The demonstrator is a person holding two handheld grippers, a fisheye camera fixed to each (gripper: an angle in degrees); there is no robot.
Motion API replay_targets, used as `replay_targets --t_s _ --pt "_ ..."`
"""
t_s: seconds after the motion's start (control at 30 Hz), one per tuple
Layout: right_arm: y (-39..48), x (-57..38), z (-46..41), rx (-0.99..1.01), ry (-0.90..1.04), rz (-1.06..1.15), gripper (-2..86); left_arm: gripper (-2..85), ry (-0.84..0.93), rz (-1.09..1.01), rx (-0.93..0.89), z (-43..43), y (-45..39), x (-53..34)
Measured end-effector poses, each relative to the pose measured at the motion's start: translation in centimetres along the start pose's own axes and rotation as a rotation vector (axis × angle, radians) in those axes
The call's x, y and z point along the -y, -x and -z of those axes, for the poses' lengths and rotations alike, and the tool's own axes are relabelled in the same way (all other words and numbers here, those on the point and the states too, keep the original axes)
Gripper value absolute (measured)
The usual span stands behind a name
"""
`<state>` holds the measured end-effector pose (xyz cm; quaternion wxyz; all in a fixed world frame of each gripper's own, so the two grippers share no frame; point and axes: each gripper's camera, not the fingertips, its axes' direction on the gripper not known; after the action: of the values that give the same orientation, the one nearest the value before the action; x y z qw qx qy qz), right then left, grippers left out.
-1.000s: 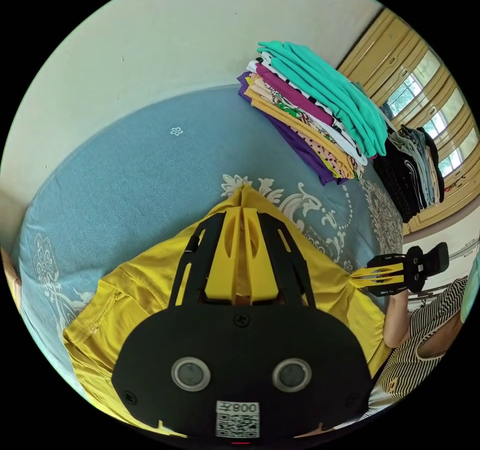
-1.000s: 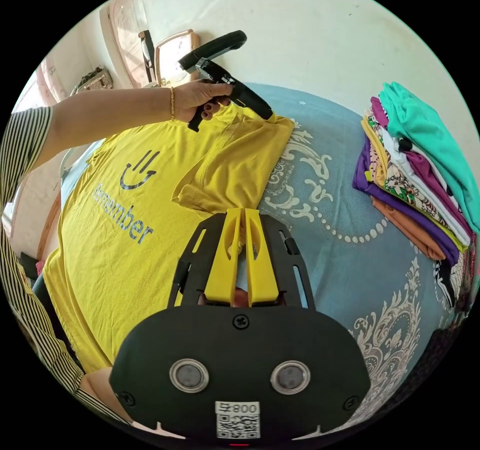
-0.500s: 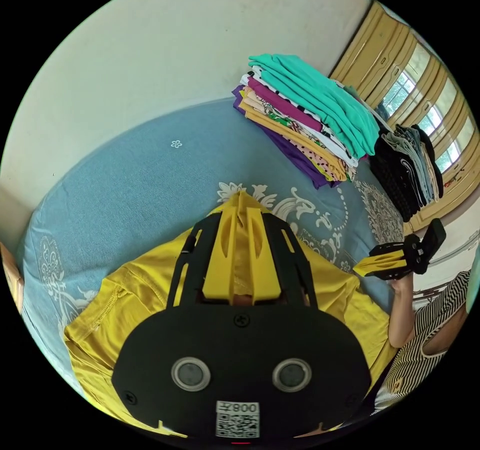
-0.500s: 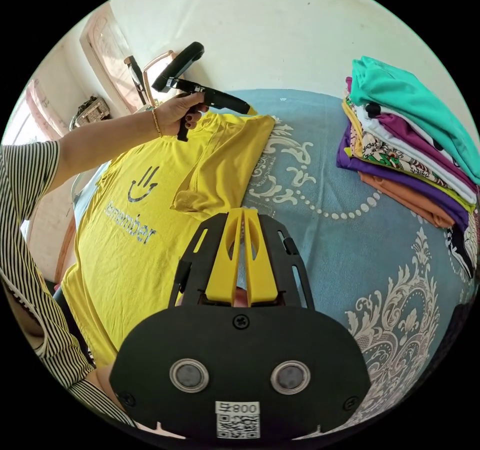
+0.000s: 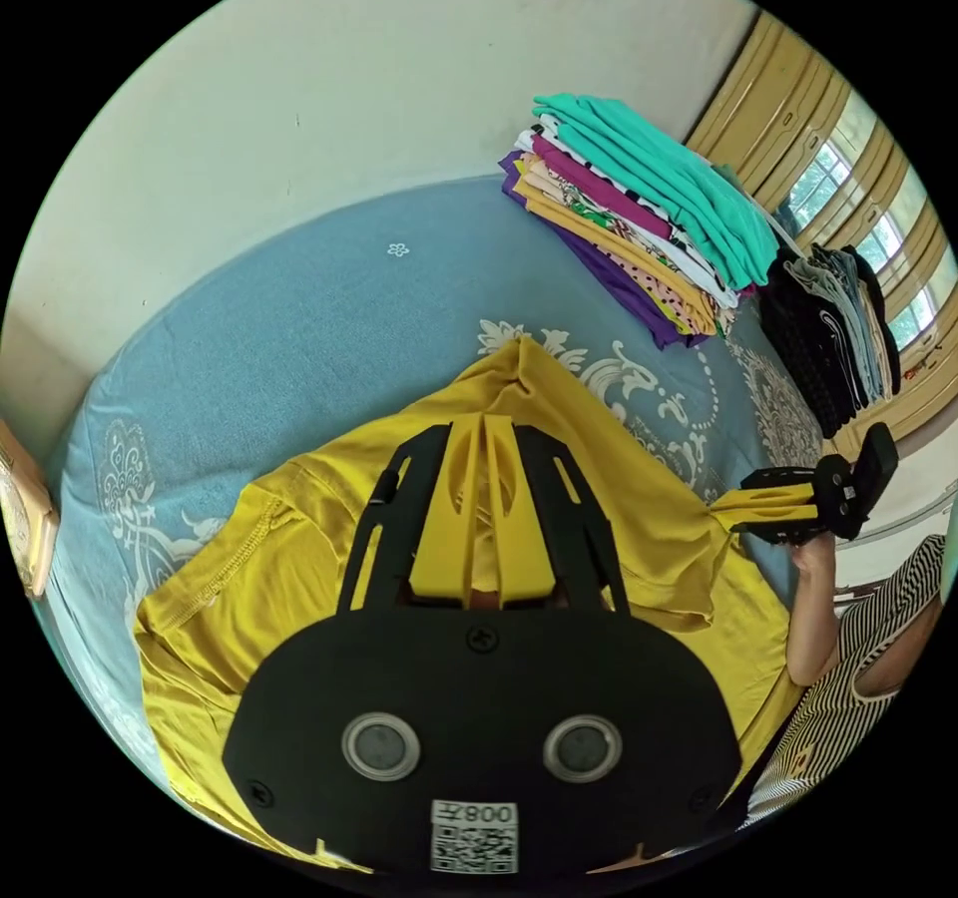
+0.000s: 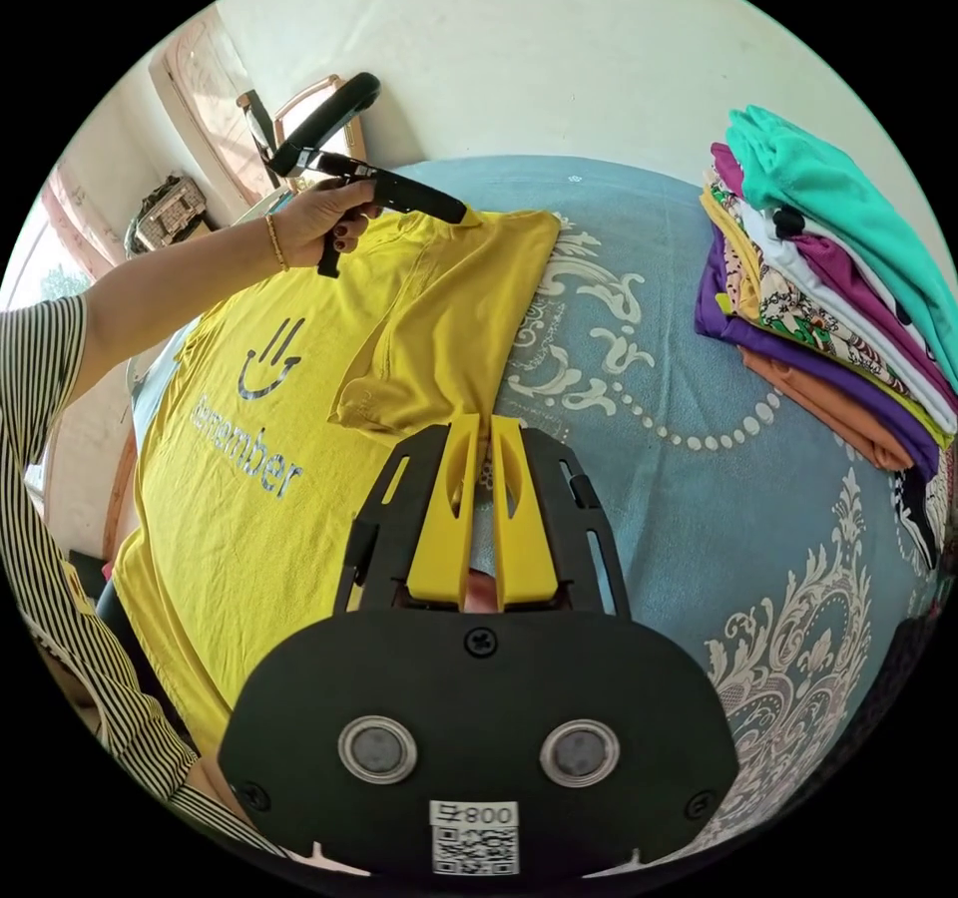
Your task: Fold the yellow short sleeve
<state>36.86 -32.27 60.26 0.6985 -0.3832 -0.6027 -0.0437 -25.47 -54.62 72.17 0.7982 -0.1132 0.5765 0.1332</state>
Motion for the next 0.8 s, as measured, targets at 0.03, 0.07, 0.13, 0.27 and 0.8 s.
replay_targets --t_s 0.03,0.07,0.13,0.27,0.8 --pt "-0.2 0.1 0.0 0.002 0.006 -0.012 1.0 1.2 -0.017 0.007 0.017 0.6 0.1 -0.3" --pt "-0.4 0.1 0.0 0.012 0.008 -0.022 0.9 1.2 -0.022 0.023 0.036 1.0 0.3 -0.6" --pt "-1.1 0.0 0.2 0.044 0.002 -0.047 0.6 1.2 -0.003 0.045 0.025 0.9 0.7 -1.0" --pt "-1.4 0.0 0.5 0.043 0.003 -0.052 0.4 2.1 -0.04 0.075 0.016 1.9 0.7 -2.0" --pt "-0.4 1.0 1.7 0.11 -0.025 0.067 0.1 0.5 -0.054 -0.008 -0.068 2.1 -3.6 -2.8"
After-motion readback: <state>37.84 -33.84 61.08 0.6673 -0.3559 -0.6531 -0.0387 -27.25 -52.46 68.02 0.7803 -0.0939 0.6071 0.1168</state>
